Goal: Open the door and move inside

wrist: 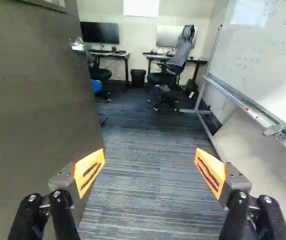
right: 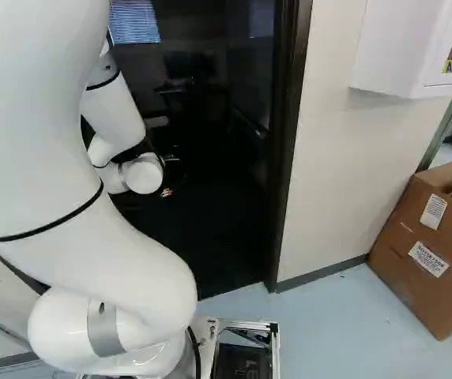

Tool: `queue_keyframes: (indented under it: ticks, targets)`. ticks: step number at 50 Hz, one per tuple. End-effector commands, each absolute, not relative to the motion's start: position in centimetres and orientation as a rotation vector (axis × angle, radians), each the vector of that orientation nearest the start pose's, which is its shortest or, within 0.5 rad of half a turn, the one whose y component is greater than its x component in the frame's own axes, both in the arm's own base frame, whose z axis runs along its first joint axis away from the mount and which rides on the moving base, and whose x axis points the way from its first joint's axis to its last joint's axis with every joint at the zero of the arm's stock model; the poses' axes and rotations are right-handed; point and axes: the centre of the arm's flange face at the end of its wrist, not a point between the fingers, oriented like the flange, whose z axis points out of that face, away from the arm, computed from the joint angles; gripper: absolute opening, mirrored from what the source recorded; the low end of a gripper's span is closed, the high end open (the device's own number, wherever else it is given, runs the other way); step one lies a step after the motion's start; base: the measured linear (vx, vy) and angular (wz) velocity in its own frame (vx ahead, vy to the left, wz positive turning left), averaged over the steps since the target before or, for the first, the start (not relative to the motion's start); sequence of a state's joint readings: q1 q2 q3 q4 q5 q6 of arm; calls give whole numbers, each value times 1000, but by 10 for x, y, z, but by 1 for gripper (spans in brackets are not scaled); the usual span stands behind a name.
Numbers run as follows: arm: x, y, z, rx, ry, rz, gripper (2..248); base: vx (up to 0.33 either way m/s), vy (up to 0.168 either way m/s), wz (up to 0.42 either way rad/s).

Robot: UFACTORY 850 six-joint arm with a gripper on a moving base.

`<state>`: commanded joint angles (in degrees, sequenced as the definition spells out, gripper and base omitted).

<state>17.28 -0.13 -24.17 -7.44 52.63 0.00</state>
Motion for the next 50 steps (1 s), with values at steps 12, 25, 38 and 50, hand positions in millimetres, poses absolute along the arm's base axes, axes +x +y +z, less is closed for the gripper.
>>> queue_keyframes:
  ticks: [12, 25, 38, 50]
  targets:
    - [372, 110, 405, -2274, -488, -1811, 247, 0, 0, 0]
    - [370, 91, 405, -2303, -441, -1832, 247, 0, 0, 0]
    - [373, 74, 405, -2332, -390, -1853, 247, 0, 0, 0]
    - [376, 57, 405, -2359, -342, -1872, 247, 0, 0, 0]
